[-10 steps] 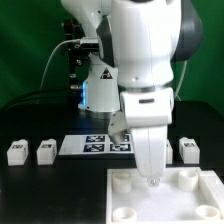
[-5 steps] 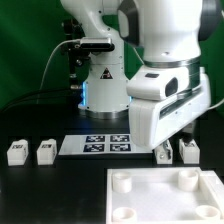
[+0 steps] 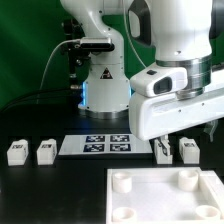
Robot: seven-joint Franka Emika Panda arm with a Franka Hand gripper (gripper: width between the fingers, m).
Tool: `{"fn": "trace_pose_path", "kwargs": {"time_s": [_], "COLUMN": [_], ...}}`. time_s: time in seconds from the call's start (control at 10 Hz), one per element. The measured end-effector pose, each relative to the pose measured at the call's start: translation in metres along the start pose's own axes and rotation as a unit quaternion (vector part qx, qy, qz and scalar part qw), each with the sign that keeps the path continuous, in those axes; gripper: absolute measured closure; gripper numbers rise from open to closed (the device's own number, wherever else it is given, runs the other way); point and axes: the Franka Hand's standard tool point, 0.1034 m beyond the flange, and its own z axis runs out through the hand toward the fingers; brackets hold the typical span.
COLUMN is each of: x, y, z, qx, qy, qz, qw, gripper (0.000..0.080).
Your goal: Assemble one leg
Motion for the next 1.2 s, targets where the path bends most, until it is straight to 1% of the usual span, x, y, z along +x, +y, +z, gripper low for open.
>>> {"fn": "trace_pose_path", "kwargs": {"time_s": [0.1,0.2,0.3,0.4,0.5,0.6,0.8,0.9,1.0,1.1,1.2], "x": [-0.008,-0.012,-0.017,-0.023,-0.020,-0.028,-0.041,-0.040,-0.042,-0.048,-0.046], "y": [-0.007,-0.008,-0.006,-0.006,-0.006,-0.007,-0.026,-0.031,-0.032,-0.033,-0.032], "z": [0.001,0.005,0.011,0.013,0.011,0.012,0.011,0.012,0.015,0.015,0.016], "qx": [0.004,0.010,0.015,0.013,0.014,0.014,0.014,0.017,0.019,0.022,0.025], "qy": [-0.002,0.001,0.014,-0.008,-0.011,-0.055,-0.164,-0.203,-0.233,-0.282,-0.312], "qz": [0.061,0.110,0.127,0.121,0.120,0.116,0.114,0.112,0.113,0.111,0.109], "qw": [0.998,0.994,0.992,0.992,0.993,0.992,0.980,0.973,0.966,0.953,0.943], "gripper": [0.0150,0.0150,0.0150,0.0150,0.0150,0.0150,0.0150,0.0150,0.0150,0.0150,0.0150]}}
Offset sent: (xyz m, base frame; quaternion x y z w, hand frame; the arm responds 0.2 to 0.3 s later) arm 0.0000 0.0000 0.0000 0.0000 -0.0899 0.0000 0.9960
